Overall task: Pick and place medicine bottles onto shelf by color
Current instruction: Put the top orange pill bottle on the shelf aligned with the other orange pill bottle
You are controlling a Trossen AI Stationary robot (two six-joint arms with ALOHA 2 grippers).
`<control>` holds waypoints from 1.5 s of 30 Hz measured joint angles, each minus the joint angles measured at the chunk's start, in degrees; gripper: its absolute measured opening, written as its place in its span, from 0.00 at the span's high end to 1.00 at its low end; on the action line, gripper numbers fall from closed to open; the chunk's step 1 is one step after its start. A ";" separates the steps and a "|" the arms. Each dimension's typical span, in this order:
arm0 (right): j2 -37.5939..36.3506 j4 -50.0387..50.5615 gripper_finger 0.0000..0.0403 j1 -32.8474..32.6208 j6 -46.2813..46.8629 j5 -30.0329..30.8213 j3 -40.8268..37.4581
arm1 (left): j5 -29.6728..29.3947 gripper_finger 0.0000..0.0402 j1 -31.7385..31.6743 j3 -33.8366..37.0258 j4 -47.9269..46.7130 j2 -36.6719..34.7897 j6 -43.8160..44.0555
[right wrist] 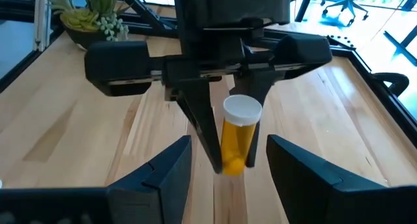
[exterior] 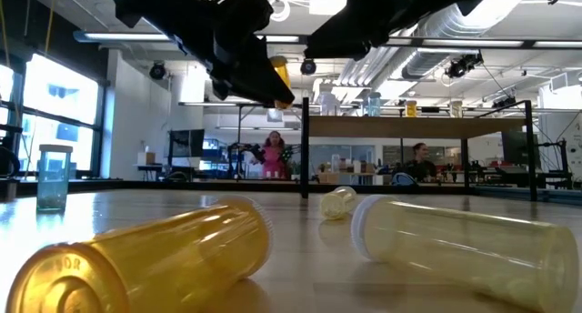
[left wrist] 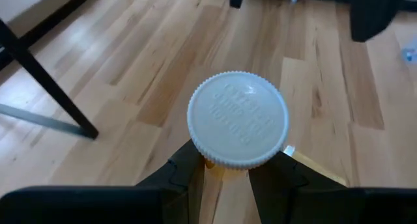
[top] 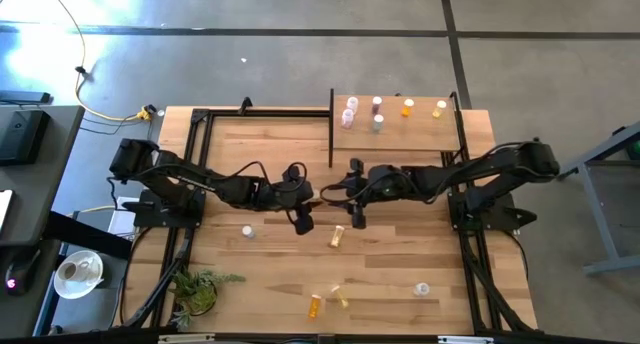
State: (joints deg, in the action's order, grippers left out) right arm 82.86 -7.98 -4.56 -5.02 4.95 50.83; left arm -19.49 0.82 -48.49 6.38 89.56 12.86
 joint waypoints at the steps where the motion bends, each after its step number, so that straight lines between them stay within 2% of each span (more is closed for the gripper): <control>1: 0.22 -0.43 0.53 0.00 0.00 0.00 0.00 | 0.00 0.77 0.00 0.00 0.20 0.00 0.00; 11: 0.47 -6.37 0.53 0.11 -0.73 0.02 0.00 | 1.22 0.77 0.00 -1.98 1.43 0.00 -2.73; 21: 0.27 -1.28 0.53 1.56 -1.66 0.00 4.17 | 0.40 0.77 -1.19 -8.80 -8.76 -0.04 -7.54; 25: 0.27 0.43 0.53 2.33 -1.68 -0.19 5.03 | 0.39 0.77 -1.25 -9.50 -8.75 -0.04 -8.80; 30: 0.45 0.52 0.53 3.17 -1.49 -4.10 5.03 | 0.42 0.77 -1.25 -9.77 -7.99 -0.04 -9.66; 39: 0.45 0.04 0.53 3.37 -2.78 -3.93 5.03 | 0.44 0.77 -1.25 -9.77 -5.33 -0.04 -10.56; 45: 0.45 0.03 0.61 3.37 -2.81 -3.93 5.03 | 0.85 0.77 -1.98 -9.77 -5.24 -0.04 -10.55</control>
State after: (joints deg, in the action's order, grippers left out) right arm 83.31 -7.96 -1.19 -7.83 1.02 55.86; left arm -18.63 -1.16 -58.26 1.15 89.52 2.31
